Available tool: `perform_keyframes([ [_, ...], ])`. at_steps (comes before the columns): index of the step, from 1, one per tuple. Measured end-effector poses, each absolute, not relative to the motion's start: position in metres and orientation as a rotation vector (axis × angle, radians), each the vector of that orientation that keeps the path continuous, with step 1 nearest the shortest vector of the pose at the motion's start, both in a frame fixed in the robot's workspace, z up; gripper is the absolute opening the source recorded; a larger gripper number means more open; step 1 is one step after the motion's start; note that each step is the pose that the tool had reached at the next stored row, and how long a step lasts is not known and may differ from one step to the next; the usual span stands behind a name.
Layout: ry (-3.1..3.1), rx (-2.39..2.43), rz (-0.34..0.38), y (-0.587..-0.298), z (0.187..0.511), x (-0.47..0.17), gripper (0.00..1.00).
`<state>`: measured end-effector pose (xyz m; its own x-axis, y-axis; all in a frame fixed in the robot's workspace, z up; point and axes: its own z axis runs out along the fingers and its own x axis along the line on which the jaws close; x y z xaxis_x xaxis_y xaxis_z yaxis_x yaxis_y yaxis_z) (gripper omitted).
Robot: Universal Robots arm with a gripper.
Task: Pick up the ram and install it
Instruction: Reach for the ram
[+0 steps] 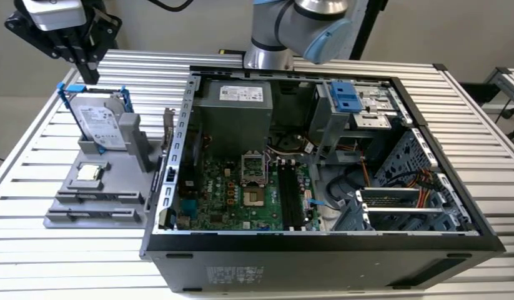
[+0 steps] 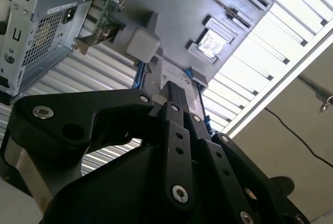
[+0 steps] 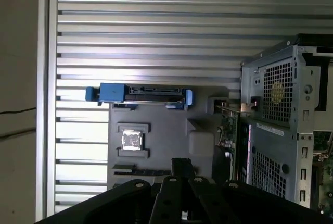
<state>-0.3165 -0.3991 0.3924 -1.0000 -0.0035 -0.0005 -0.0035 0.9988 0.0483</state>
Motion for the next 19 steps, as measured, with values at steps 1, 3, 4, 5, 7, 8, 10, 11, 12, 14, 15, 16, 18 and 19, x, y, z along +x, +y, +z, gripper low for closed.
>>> perform_keyframes([
  [1,3.14,-0.006,0.076,-0.399,0.392,-0.317,0.0],
  [3,3.14,-0.005,0.076,-0.4,0.392,-0.318,0.0],
  [4,3.14,-0.005,0.076,-0.4,0.392,-0.318,0.0],
  [5,3.14,-0.005,0.076,-0.401,0.392,-0.318,0.0],
  [7,3.14,-0.005,0.076,-0.403,0.392,-0.32,0.0],
  [8,3.14,-0.005,0.076,-0.404,0.392,-0.32,0.0],
  [10,3.14,-0.005,0.076,-0.406,0.392,-0.321,0.0],
  [11,3.14,-0.005,0.076,-0.407,0.392,-0.322,0.0],
  [12,3.14,-0.005,0.076,-0.408,0.392,-0.323,0.0],
  [14,3.14,-0.005,0.076,-0.41,0.392,-0.324,0.0],
  [15,3.14,-0.005,0.076,-0.412,0.392,-0.325,0.0],
  [16,3.14,-0.005,0.076,-0.412,0.392,-0.326,0.0],
  [18,3.14,-0.005,0.076,-0.415,0.392,-0.327,0.0],
  [19,3.14,-0.005,0.076,-0.416,0.392,-0.328,0.0],
])
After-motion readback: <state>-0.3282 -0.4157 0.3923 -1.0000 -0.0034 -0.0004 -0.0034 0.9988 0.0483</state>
